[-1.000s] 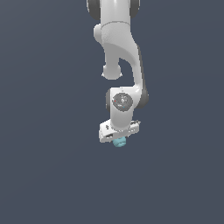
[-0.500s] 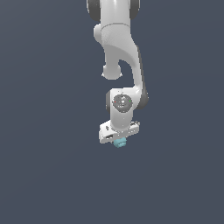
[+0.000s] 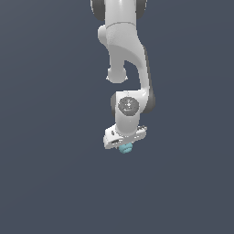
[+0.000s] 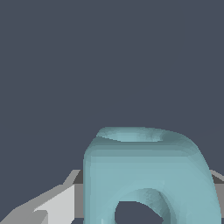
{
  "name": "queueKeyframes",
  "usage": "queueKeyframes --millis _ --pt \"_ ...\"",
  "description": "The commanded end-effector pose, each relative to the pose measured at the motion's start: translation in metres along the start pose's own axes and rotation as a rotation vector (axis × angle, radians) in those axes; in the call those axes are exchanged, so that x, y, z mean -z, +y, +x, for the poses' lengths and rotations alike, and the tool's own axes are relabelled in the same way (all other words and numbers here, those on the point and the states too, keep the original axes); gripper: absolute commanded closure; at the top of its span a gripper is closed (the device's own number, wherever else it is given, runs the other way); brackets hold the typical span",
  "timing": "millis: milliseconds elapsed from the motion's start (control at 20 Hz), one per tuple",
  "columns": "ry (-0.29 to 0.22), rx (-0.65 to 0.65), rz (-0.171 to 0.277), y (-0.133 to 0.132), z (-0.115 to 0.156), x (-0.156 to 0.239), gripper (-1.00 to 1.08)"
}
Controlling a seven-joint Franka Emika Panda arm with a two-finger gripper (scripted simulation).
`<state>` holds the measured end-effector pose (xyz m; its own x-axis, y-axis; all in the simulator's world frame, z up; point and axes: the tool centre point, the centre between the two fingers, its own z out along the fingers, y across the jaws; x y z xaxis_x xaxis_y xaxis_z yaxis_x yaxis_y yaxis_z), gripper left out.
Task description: Pick up the object and move it to a goal position.
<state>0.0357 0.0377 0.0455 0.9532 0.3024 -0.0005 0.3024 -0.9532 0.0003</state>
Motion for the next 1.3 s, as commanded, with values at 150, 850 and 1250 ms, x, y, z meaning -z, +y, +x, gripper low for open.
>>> queueKeyframes --millis 150,850,1250 --pt "0.001 0.001 0.000 -0.010 -0.001 0.021 1.08" --pt "0.001 0.001 -0.001 -0.070 -0.008 0.151 1.08" --pt "0.000 0.002 -0.002 -0.112 -0.011 0.241 1.08"
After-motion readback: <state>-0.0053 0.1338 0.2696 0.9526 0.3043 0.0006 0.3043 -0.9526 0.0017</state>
